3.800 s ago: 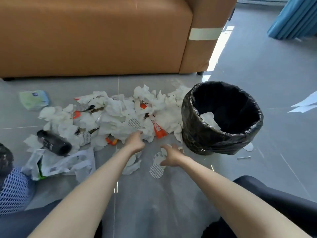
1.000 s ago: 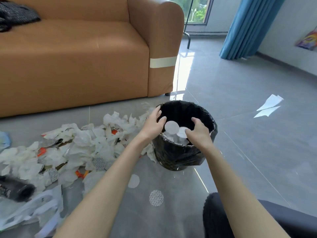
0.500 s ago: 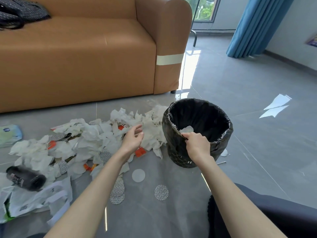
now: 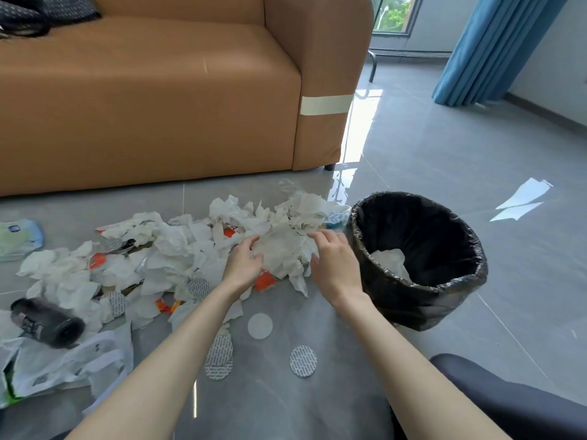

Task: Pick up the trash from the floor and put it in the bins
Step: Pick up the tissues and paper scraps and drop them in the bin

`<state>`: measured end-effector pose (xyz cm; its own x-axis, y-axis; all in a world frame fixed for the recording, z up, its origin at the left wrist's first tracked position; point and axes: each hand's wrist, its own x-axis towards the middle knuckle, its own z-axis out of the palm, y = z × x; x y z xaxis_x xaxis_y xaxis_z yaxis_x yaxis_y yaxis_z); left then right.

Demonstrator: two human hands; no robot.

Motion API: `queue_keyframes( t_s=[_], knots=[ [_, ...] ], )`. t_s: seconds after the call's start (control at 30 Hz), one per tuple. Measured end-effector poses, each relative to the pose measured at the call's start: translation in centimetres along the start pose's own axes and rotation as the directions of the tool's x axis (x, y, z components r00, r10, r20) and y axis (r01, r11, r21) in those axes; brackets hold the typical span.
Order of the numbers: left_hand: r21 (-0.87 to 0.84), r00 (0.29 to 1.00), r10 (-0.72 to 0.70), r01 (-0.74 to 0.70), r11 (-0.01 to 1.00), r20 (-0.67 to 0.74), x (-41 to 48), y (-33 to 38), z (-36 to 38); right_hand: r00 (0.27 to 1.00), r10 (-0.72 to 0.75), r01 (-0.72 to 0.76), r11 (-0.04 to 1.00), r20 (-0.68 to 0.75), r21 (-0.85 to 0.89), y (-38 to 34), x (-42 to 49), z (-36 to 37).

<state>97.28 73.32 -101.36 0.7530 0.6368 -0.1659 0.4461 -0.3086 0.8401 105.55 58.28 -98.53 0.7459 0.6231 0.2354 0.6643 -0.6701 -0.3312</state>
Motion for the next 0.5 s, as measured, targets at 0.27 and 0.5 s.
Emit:
queue_keyframes(
  t_s=[0.27,0.5],
  knots=[
    [0.367,0.985,-0.137,0.165,0.915,-0.101,6.3,-3.8,-3.4,0.879,0.222,-0.282,0.956,0.421,0.085,-1.0,7.5,7.6],
    [0.589,0.967,-0.204,0.253,0.768,-0.150,13.6,-9.5,-5.4,0.871,0.283,-0.282,0.957,0.402,-0.063,0.6,14.7,15.8]
  ],
)
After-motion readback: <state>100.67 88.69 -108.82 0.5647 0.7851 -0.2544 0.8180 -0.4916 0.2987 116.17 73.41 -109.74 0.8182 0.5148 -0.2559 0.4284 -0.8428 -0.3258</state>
